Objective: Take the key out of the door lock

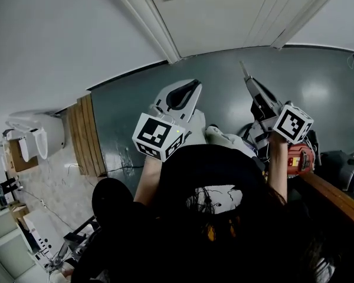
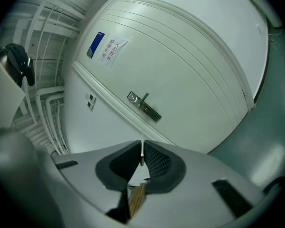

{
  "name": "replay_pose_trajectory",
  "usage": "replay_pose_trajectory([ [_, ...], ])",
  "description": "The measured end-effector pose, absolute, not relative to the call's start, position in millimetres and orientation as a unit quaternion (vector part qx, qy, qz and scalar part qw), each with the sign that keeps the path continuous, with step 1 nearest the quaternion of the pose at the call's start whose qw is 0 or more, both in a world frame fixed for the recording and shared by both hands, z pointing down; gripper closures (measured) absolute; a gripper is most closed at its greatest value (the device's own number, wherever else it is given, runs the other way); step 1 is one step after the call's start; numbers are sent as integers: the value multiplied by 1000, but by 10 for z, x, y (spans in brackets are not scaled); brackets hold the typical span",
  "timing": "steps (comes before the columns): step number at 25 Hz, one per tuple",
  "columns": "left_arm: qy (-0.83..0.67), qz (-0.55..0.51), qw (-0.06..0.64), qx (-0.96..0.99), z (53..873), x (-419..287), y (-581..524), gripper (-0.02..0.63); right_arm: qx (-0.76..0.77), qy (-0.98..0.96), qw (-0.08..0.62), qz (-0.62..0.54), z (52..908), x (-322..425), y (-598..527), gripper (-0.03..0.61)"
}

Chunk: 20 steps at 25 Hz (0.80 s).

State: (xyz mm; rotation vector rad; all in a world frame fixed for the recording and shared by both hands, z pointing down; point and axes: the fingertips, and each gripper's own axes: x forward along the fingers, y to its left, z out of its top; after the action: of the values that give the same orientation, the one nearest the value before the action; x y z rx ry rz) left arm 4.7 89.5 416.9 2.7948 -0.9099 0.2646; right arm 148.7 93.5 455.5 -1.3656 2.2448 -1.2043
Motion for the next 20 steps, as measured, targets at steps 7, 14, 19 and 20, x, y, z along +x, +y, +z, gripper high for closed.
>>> replay_pose_trajectory([
  [7,-296,95,97,945,4209,97,1006,589,-467,773,118,-412,4580,1435,1009,555],
  [14,-304,94,102,943,4222,93,1027,589,-458,776,110,-420,4628,1380,1016,555],
  [19,-305,95,101,942,4253,94,1081,589,-453,779,104,-421,4660,1338,1036,555],
  [20,-305,94,100,942,4248,88,1089,589,-451,780,103,-421,4658,1323,1037,555],
])
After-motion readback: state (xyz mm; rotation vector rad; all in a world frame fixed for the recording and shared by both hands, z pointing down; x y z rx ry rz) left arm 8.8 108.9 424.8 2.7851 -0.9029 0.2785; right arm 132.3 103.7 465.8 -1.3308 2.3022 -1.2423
